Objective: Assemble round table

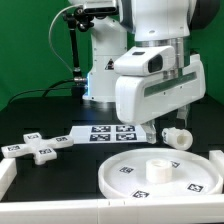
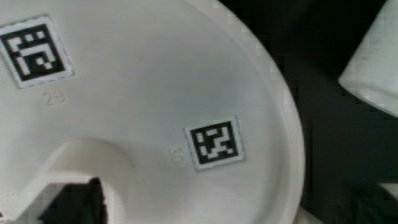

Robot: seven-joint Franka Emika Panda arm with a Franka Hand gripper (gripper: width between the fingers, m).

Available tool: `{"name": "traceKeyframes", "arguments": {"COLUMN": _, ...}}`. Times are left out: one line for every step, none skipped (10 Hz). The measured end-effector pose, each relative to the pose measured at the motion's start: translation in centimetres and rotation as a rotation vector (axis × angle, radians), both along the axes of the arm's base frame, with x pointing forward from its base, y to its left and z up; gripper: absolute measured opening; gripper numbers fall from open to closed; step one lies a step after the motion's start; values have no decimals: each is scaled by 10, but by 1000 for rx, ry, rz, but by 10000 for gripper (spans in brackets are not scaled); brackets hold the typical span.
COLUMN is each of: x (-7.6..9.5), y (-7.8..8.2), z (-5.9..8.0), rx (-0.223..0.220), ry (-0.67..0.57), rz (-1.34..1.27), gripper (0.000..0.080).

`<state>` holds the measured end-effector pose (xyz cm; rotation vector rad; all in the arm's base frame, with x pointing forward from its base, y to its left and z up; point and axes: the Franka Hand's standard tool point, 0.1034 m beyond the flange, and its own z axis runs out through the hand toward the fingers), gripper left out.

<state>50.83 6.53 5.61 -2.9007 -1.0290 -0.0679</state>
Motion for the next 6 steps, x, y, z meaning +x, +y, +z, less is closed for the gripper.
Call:
{"name": "traceKeyframes", "arguments": {"x": 0, "y": -1, "z": 0, "rx": 0, "ry": 1, "rz": -12, "gripper": 649}}
{"name": "traceKeyframes", "arguments": {"x": 0, "y": -1, "z": 0, "rx": 0, "ry": 1, "rz": -11, "gripper": 649}}
{"name": "traceKeyframes", "arguments": {"x": 0, "y": 0, "z": 0, "rx": 2, "ry": 5, "rz": -68, "gripper": 649}}
{"name": "traceKeyframes", "arguments": {"x": 0, "y": 0, "z": 0, "rx": 4, "ry": 10, "rz": -131, "gripper": 649}}
{"name": "traceKeyframes", "arguments": {"x": -5, "y": 5, "z": 3, "rx": 12, "ry": 22, "rz": -331, "gripper": 649}}
{"name": "traceKeyframes", "arguments": {"x": -10, "y": 14, "z": 6, "rx": 13, "ry": 37, "rz": -480, "gripper": 649}}
